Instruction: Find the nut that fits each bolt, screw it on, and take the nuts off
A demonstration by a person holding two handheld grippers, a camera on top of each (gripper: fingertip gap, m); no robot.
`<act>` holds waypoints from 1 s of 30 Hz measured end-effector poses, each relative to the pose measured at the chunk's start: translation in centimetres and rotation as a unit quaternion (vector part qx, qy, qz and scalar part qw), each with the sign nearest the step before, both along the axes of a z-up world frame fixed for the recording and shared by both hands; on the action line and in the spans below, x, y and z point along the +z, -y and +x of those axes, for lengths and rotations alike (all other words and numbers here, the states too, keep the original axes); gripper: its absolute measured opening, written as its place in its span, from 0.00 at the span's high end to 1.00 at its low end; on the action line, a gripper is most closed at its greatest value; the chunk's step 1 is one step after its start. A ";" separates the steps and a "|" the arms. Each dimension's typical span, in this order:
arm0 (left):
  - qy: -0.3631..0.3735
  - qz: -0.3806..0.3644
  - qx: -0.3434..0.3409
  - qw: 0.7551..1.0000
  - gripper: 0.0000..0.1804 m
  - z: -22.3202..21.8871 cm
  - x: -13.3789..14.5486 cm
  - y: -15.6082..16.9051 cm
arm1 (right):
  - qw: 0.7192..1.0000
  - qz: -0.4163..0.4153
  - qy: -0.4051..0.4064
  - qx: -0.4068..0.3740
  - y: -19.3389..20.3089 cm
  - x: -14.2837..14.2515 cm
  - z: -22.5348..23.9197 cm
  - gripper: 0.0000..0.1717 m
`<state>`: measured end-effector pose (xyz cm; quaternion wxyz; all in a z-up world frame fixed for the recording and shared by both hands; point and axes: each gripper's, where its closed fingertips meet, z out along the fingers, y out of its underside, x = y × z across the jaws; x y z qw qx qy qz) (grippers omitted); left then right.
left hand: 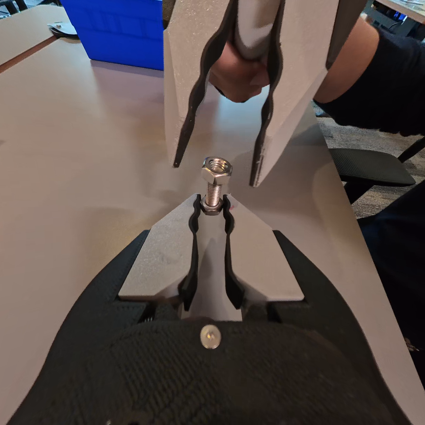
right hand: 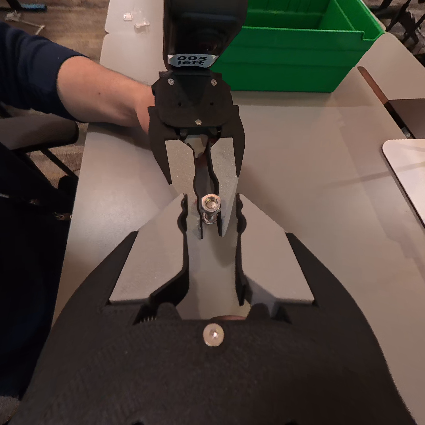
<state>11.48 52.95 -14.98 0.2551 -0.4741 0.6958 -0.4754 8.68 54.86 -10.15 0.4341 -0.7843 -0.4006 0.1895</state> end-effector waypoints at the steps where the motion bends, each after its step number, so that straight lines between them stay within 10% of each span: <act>1: 0.001 0.000 0.001 1.000 0.91 0.0 0.0 0.0 | 1.000 0.006 -0.006 0.000 0.2 0.1 0.0 0.76; 30: 0.014 -0.037 -0.014 0.999 0.91 -0.2 1.2 0.6 | 0.991 0.054 -0.121 0.026 0.6 0.0 -2.3 0.72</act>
